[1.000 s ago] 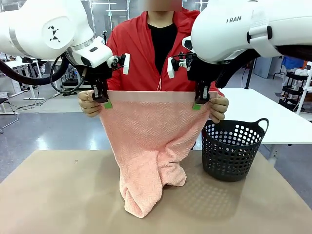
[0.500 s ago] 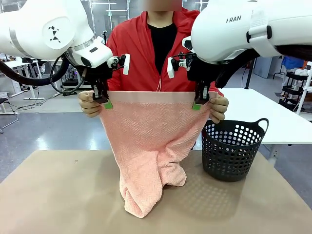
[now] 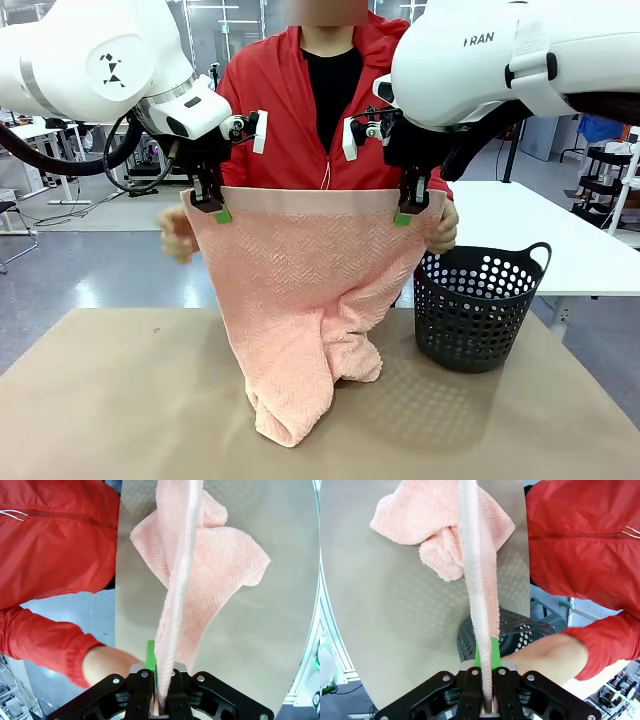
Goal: Fold the towel.
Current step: Release the end of the 100 cm Hotel Towel you were holding and grab the top end of the folded side.
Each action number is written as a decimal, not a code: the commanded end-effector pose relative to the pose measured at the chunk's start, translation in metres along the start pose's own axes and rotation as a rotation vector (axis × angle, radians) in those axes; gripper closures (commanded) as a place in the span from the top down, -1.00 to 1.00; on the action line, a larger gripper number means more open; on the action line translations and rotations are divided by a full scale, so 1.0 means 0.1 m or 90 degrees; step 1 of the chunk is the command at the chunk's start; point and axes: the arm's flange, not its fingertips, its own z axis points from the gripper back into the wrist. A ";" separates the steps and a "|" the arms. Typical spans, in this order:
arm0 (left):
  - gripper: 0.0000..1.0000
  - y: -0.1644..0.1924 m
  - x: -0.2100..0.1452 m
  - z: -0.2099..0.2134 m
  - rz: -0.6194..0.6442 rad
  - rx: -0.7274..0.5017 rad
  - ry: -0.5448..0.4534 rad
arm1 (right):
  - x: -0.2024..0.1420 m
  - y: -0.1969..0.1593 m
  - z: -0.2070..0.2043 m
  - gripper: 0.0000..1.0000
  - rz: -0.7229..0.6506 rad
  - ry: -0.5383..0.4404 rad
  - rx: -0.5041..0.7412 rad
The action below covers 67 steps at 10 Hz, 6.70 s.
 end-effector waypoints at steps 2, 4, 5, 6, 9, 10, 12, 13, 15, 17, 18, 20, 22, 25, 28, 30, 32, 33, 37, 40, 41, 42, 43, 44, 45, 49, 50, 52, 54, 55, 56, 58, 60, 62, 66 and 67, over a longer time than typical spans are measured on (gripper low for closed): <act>-1.00 0.01 0.00 0.02 0.007 0.004 0.004 | -0.01 0.00 0.01 -1.00 0.004 0.006 -0.003; -1.00 0.01 0.00 0.02 0.007 0.004 0.004 | -0.01 0.00 0.01 -1.00 0.004 0.006 -0.003; -1.00 0.01 0.00 0.02 0.007 0.004 0.004 | -0.01 0.00 0.01 -1.00 0.004 0.006 -0.003; -1.00 0.01 0.00 0.02 0.007 0.004 0.004 | -0.01 0.00 0.01 -1.00 0.004 0.006 -0.003; -1.00 0.01 0.00 0.02 0.007 0.004 0.004 | -0.01 0.00 0.01 -1.00 0.004 0.006 -0.003; -1.00 0.01 0.00 0.02 0.007 0.004 0.004 | -0.01 0.00 0.01 -1.00 0.004 0.006 -0.003; -1.00 0.01 0.00 0.02 0.007 0.004 0.004 | -0.01 0.00 0.01 -1.00 0.004 0.006 -0.003; -1.00 0.01 0.00 0.02 0.007 0.004 0.004 | -0.01 0.00 0.01 -1.00 0.004 0.006 -0.003; -1.00 0.01 0.00 0.02 0.007 0.004 0.004 | -0.01 0.00 0.01 -1.00 0.004 0.006 -0.003; -1.00 0.01 0.00 0.02 0.007 0.004 0.004 | -0.01 0.00 0.01 -1.00 0.004 0.006 -0.003; -1.00 0.01 0.00 0.02 0.007 0.004 0.004 | -0.01 0.00 0.01 -1.00 0.004 0.006 -0.003; -1.00 0.01 0.00 0.02 0.007 0.004 0.004 | -0.01 0.00 0.01 -1.00 0.004 0.006 -0.003; -1.00 0.01 0.00 0.02 0.007 0.004 0.004 | -0.01 0.00 0.01 -1.00 0.004 0.006 -0.003; -1.00 0.01 0.00 0.02 0.007 0.004 0.004 | -0.01 0.00 0.01 -1.00 0.004 0.006 -0.003; -1.00 0.01 0.00 0.02 0.007 0.004 0.004 | -0.01 0.00 0.01 -1.00 0.004 0.006 -0.003; -1.00 0.01 0.00 0.02 0.007 0.004 0.004 | -0.01 0.00 0.01 -1.00 0.004 0.006 -0.003; -1.00 0.01 0.00 0.02 0.007 0.004 0.004 | -0.01 0.00 0.01 -1.00 0.004 0.006 -0.003; -1.00 0.01 0.00 0.02 0.007 0.004 0.004 | -0.01 0.00 0.01 -1.00 0.004 0.006 -0.003; -1.00 0.01 0.00 0.02 0.007 0.004 0.004 | -0.01 0.00 0.01 -1.00 0.004 0.006 -0.003; -1.00 0.01 0.00 0.02 0.007 0.004 0.004 | -0.01 0.00 0.01 -1.00 0.004 0.006 -0.003; -1.00 0.01 0.00 0.02 0.007 0.004 0.004 | -0.01 0.00 0.01 -1.00 0.004 0.006 -0.003; -1.00 0.01 0.00 0.02 0.007 0.004 0.004 | -0.01 0.00 0.01 -1.00 0.004 0.006 -0.003; -1.00 0.01 0.00 0.02 0.007 0.004 0.004 | -0.01 0.00 0.01 -1.00 0.004 0.006 -0.003; -1.00 0.01 0.00 0.02 0.007 0.004 0.004 | -0.01 0.00 0.01 -1.00 0.004 0.006 -0.003; -1.00 0.01 0.00 0.02 0.007 0.004 0.004 | -0.01 0.00 0.01 -1.00 0.004 0.006 -0.003; -1.00 0.01 0.00 0.02 0.007 0.004 0.004 | -0.01 0.00 0.01 -1.00 0.004 0.006 -0.003; -1.00 0.01 0.00 0.02 0.007 0.004 0.004 | -0.01 0.00 0.01 -1.00 0.004 0.006 -0.003; -1.00 0.01 0.00 0.02 0.007 0.004 0.004 | -0.01 0.00 0.01 -1.00 0.004 0.006 -0.003; -1.00 0.01 0.00 0.02 0.007 0.004 0.004 | -0.01 0.00 0.01 -1.00 0.004 0.006 -0.003; -0.95 -0.01 0.02 0.00 -0.002 0.000 -0.001 | -0.01 0.00 0.01 -1.00 0.004 0.006 -0.003; -0.20 0.01 0.02 0.04 0.009 0.020 -0.004 | 0.00 0.00 0.00 -0.76 0.000 0.000 0.000; 0.54 -0.01 0.01 0.16 0.012 0.050 -0.008 | -0.05 0.02 0.11 -0.18 0.004 -0.013 -0.011; 1.00 -0.08 0.01 0.55 0.007 0.115 -0.023 | -0.10 0.12 0.57 0.41 0.018 -0.043 -0.078; 1.00 -0.20 -0.04 0.96 0.002 0.176 -0.044 | -0.21 0.27 0.93 0.99 0.041 -0.066 -0.127; 1.00 -0.42 -0.14 1.16 -0.013 0.219 -0.066 | -0.39 0.54 1.13 1.00 0.052 -0.106 -0.178; 1.00 -0.41 -0.12 1.16 -0.017 0.203 -0.078 | -0.39 0.53 1.12 1.00 0.051 -0.108 -0.177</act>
